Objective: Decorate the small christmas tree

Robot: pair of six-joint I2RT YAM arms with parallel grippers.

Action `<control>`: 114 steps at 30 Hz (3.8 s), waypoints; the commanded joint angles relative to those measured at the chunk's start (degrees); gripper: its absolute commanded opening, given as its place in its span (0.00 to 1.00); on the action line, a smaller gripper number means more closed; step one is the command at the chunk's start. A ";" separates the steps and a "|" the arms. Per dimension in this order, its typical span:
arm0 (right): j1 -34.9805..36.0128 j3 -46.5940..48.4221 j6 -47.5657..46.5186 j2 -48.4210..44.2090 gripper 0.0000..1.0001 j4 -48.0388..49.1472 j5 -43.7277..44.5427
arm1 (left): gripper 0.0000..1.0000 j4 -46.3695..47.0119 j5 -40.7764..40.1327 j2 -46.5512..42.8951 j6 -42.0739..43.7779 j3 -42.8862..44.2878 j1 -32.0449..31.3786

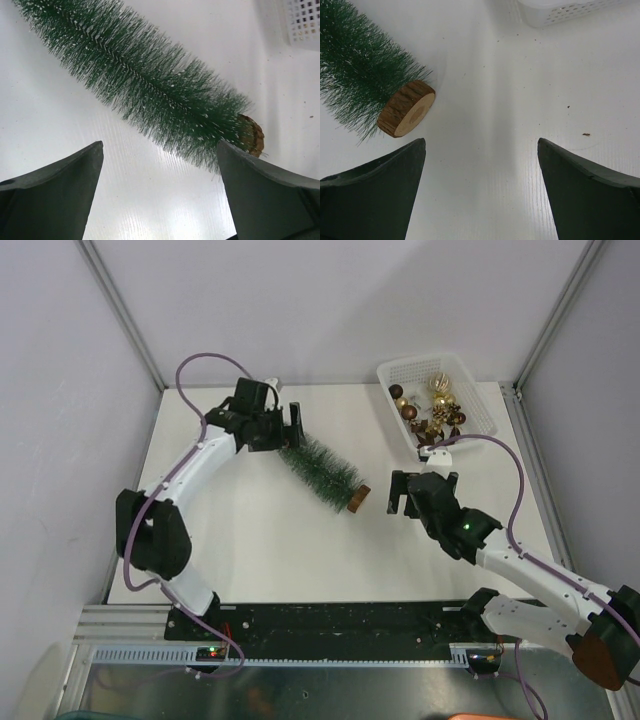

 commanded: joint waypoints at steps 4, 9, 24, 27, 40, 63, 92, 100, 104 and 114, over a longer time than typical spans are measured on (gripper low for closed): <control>-0.08 0.09 -0.66 0.30 0.98 2.82 -0.02 | 0.98 -1.05 -2.75 8.80 -3.46 3.20 0.61; -0.15 0.03 -0.71 0.31 0.98 2.72 -0.06 | 0.82 -1.03 -1.97 14.14 -4.34 6.60 0.63; -0.08 0.02 0.16 0.17 0.98 2.10 -0.10 | 0.05 1.53 0.32 17.38 -4.04 11.58 0.59; -0.10 0.00 0.20 -0.26 0.98 1.79 0.23 | 0.02 2.27 3.63 16.06 -4.04 11.42 -0.09; -0.41 0.11 -0.72 -2.71 0.98 2.48 0.91 | 0.03 6.21 11.85 4.22 0.61 9.02 -9.52; -2.36 0.07 -0.49 -6.78 0.98 3.72 -0.81 | 0.06 13.59 15.27 -5.21 -2.89 -3.72 -14.48; -4.23 0.03 -4.44 1.43 0.98 12.46 4.37 | 0.09 13.65 23.74 -11.73 -3.30 -11.19 -15.80; -4.50 0.08 -4.05 2.64 0.97 16.07 2.56 | 0.14 13.79 25.68 -16.68 -1.10 -16.46 -15.76; -4.23 0.12 -3.66 1.81 0.97 15.91 2.39 | 0.19 13.75 26.99 -18.69 1.14 -18.38 -15.77; -4.18 0.51 -3.77 -0.43 0.98 13.23 3.34 | 0.64 11.88 27.11 -22.92 4.84 -22.04 -15.76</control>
